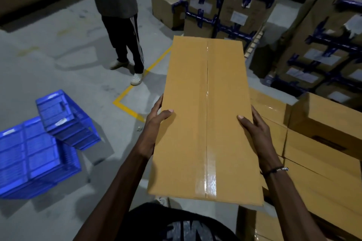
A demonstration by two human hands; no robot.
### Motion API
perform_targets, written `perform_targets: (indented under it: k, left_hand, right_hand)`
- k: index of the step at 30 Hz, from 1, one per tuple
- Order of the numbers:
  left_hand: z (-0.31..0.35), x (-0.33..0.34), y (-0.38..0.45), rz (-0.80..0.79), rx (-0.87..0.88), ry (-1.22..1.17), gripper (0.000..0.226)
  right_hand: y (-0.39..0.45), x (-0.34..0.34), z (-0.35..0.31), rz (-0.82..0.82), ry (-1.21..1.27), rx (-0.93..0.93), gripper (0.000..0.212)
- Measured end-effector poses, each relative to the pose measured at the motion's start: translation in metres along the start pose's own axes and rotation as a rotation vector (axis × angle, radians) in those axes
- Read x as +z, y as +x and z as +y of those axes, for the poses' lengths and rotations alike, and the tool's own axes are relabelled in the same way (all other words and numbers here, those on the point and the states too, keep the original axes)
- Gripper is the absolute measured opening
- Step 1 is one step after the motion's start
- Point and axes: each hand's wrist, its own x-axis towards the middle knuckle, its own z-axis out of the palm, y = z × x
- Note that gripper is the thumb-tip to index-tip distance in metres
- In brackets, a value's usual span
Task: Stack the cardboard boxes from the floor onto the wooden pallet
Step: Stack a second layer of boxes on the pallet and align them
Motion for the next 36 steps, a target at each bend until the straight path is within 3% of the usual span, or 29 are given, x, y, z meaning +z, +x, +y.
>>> perform_targets:
  k: [6,14,17,22,36]
  left_hand:
    - [0.029,-0.022,0.069,-0.05,-0.022,0.045,0.054]
    - [0.052,-0.001,0.172,-0.163,-0.029,0.124,0.047]
    - [0.058,0.013,0.222,-0.211,-0.014,0.17,0.057]
    - [0.075,0.046,0.305,-0.294,-0.019,0.152,0.053]
    - [0.118,0.148,0.51,-0.536,-0.094,0.174,0.059]
  right_hand:
    - [0.041,0.035,-0.01,0.075,0.014,-0.001,0.075]
    - [0.111,0.038,-0.017,0.206,0.043,0.041,0.081]
    - [0.148,0.033,-0.016,0.258,0.091,0.036,0.087]
    - [0.22,0.027,-0.025,0.349,0.13,-0.002,0.073]
    - [0.369,-0.013,-0.059,0.572,0.218,0.025,0.065]
